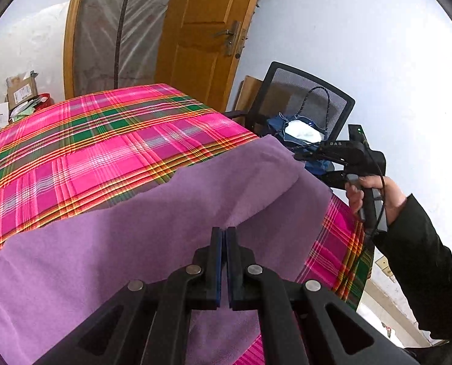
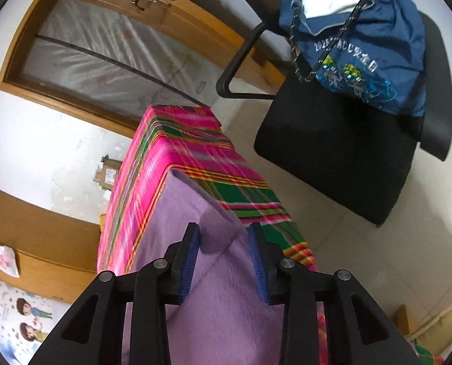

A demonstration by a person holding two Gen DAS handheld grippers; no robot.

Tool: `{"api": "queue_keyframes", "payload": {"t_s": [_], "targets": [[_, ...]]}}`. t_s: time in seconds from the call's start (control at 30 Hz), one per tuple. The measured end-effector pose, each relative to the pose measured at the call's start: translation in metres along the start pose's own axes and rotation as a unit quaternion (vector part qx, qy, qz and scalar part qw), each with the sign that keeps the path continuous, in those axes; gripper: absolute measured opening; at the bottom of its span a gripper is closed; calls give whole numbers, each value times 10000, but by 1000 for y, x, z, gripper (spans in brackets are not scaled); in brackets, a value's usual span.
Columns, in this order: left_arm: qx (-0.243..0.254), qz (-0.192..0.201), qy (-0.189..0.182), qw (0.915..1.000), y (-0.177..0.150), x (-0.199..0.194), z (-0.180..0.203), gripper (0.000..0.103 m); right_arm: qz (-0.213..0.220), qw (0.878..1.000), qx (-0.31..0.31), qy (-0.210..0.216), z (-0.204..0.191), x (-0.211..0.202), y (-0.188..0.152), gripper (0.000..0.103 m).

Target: Fold clothes

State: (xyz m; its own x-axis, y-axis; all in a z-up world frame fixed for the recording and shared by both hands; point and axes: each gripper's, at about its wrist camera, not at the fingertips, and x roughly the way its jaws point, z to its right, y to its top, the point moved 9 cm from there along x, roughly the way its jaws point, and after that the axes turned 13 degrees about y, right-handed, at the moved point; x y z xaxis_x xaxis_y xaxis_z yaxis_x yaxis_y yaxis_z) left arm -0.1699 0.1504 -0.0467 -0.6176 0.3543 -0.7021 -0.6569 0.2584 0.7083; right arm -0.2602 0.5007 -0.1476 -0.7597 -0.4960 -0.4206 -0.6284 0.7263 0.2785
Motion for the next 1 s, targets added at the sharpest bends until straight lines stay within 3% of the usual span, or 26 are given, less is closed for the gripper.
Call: {"api": "queue_keyframes", "payload": {"t_s": [0.2,0.27,0.43,0.57,0.83,1.0], "targets": [[-9,-50,9,10000,-2,3,0,2,132,9992,-329,174,-15,3,11,32],[-20,-71,16,10000,-3,5,0,2,43,9983,-549,169,-22,7,11,19],[-31,-105,30,9999,-3,7,-1,2,-211,9965,-808,-47,-25,20,10,5],[-41,-14,47,10000,3,-1,-4,2,-69,9955,-939,92,-44,15,21,5],[-191,473,-42,9987,30,-42,-12,2,384,9830,-1605,804,-132,-29,41,5],[7,431,-306,9986,21,-51,12,2,505,9820,-1653,759,-125,-53,33,5]]}}
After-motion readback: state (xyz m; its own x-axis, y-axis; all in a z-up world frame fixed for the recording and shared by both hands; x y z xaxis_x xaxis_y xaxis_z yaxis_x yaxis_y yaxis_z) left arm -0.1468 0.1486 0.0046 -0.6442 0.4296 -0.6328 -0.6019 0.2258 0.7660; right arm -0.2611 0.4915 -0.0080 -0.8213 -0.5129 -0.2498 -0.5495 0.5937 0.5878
